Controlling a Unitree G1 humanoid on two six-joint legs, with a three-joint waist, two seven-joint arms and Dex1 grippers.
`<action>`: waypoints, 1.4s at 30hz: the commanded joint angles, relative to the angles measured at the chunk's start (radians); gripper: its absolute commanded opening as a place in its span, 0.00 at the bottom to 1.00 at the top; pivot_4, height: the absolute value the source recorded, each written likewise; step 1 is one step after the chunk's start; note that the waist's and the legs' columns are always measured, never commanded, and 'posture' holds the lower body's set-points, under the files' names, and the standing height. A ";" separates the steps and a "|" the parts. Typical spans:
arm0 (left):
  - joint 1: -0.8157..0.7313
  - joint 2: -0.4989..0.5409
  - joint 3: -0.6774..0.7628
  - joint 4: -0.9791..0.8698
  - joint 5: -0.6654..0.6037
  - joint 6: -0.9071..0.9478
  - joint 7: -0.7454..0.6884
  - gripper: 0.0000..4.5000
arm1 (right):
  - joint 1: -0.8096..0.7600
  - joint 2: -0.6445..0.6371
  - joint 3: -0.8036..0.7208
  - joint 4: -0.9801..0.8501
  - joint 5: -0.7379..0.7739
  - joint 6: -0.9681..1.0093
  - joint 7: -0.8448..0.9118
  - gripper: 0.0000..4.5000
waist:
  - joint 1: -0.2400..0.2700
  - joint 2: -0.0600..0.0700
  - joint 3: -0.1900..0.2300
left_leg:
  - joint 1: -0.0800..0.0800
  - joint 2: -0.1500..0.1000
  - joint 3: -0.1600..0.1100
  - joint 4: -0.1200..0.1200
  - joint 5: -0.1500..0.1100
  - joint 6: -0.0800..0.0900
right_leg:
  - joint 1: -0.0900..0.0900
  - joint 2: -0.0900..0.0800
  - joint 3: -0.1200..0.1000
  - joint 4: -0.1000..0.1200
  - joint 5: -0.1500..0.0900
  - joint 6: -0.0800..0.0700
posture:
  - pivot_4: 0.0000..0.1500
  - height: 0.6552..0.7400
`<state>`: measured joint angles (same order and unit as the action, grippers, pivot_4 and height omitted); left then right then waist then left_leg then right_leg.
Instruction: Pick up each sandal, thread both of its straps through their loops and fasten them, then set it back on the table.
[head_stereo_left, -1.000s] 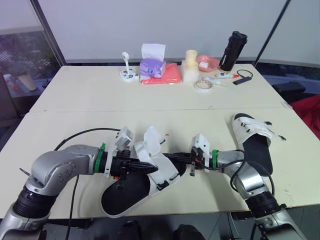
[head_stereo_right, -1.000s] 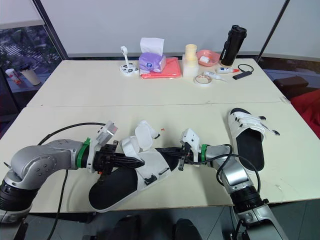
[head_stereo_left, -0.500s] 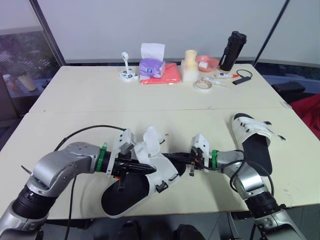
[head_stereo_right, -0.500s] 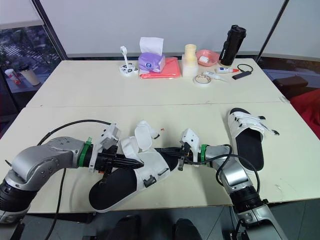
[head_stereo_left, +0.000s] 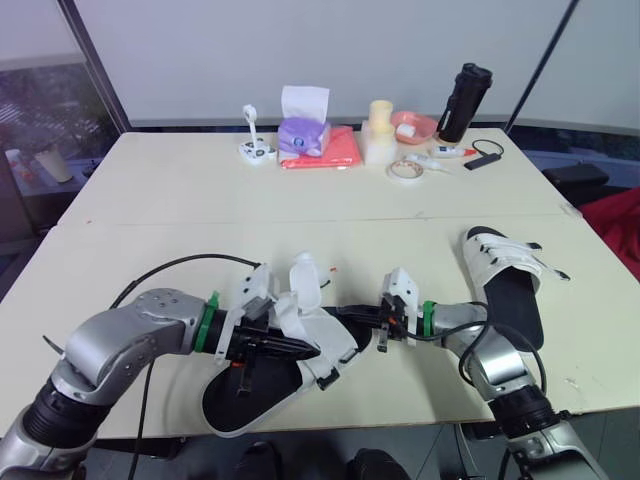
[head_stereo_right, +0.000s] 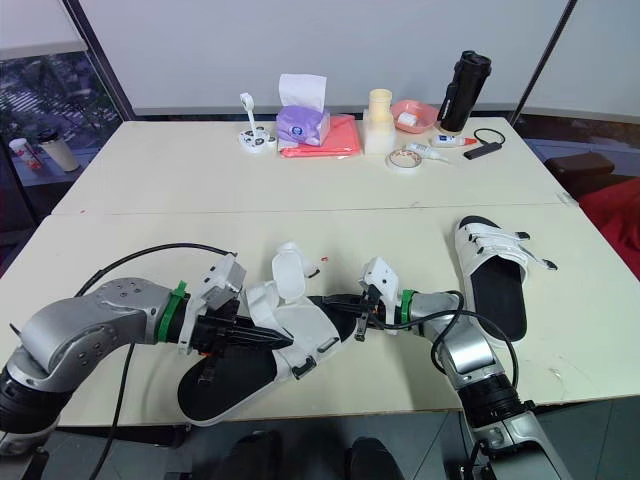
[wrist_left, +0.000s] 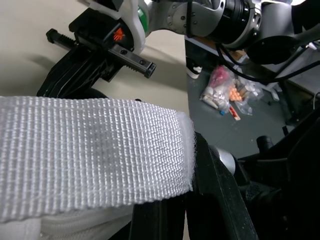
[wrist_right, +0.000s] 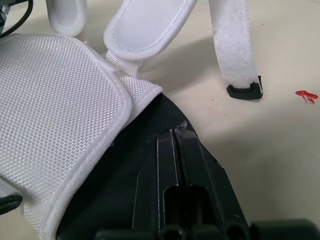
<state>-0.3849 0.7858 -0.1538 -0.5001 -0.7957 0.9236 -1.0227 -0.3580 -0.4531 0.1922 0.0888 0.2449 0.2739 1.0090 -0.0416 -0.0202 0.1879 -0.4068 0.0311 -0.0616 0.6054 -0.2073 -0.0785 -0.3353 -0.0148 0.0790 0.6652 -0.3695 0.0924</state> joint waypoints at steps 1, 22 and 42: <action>-0.001 -0.001 -0.034 -0.036 0.019 -0.020 -0.014 0.01 | 0.043 -0.009 0.008 0.061 -0.031 0.055 -0.039 0.00 | 0.001 0.000 0.000 | 0.000 0.000 0.000 0.000 0.000 0.000 | 0.000 0.000 0.000 0.000 0.000 0.000 | 1.00 1.00; -0.018 0.099 0.071 0.066 -0.018 -0.054 -0.168 0.00 | -0.086 -0.150 -0.149 -0.087 0.389 0.604 0.112 0.91 | 0.004 0.003 0.009 | -0.003 0.000 0.000 0.000 0.000 0.001 | -0.004 0.000 0.000 0.001 0.000 0.000 | 1.00 1.00; -0.017 0.101 0.054 0.079 0.033 -0.084 -0.171 0.00 | -0.071 -0.143 -0.039 -0.134 0.365 0.664 0.135 0.91 | -0.002 0.003 0.010 | -0.021 0.000 0.001 0.005 -0.001 0.002 | -0.022 0.003 0.001 0.008 0.000 0.000 | 1.00 1.00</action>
<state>-0.4007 0.8842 -0.1038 -0.4043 -0.7699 0.8449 -1.1953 -0.4318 -0.6064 0.1378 -0.0342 0.6274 0.9591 1.1550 -0.0434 -0.0172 0.1975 -0.4274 0.0311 -0.0605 0.6108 -0.2080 -0.0766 -0.3576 -0.0117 0.0795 0.6733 -0.3695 0.0922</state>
